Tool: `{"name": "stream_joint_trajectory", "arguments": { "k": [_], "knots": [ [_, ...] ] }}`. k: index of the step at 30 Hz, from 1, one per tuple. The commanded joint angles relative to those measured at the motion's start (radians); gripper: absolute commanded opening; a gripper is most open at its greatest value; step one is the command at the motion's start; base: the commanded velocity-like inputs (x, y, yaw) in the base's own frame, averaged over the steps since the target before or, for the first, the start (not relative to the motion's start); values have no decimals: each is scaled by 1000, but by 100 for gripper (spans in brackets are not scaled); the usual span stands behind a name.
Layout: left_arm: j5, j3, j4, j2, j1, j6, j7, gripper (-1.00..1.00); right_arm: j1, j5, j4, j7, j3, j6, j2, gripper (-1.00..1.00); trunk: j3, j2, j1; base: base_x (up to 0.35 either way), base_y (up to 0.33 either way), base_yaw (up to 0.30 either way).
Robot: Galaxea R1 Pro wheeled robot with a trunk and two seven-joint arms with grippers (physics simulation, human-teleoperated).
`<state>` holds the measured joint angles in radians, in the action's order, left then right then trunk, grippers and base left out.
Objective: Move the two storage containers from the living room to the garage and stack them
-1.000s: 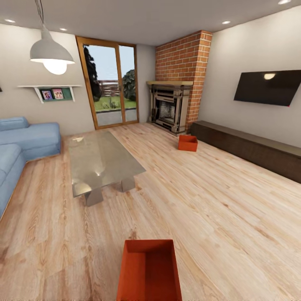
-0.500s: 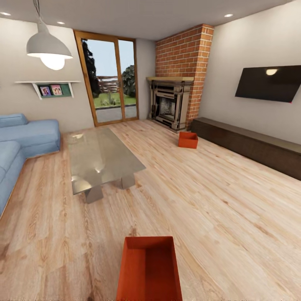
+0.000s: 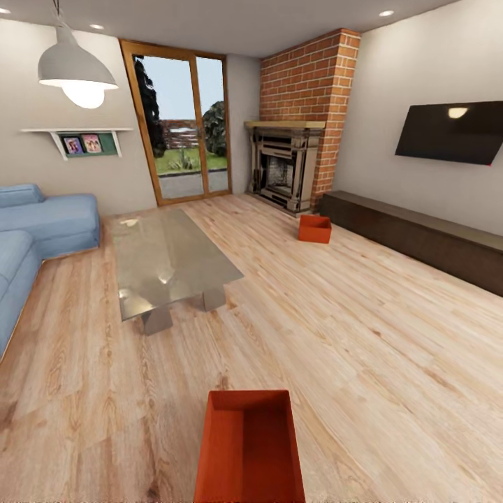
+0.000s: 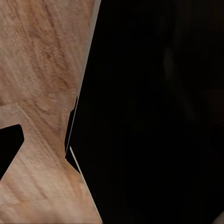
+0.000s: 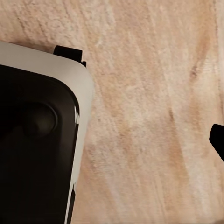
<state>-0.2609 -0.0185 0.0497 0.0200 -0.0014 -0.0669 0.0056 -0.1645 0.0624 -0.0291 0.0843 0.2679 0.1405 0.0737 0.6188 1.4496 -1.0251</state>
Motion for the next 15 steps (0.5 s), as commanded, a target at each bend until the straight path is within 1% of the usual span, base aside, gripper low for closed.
{"name": "stream_joint_trajectory", "arguments": {
  "k": [1, 11, 15],
  "knots": [
    [-2, -1, 0, 0, 0, -2, 1, 100, -1, 7, -3, 1, 8, 5, 0, 100, 2, 0, 0, 0, 0, 0],
    [-2, -1, 0, 0, 0, -2, 1, 100, -1, 5, -3, 0, 10, 5, -2, 100, 19, 0, 0, 0, 0, 0],
    [-2, -1, 1, 0, 0, -2, 1, 100, -1, 4, -3, 0, 10, 5, -8, 100, 25, 0, 0, 0, 0, 0]
  ]
}}
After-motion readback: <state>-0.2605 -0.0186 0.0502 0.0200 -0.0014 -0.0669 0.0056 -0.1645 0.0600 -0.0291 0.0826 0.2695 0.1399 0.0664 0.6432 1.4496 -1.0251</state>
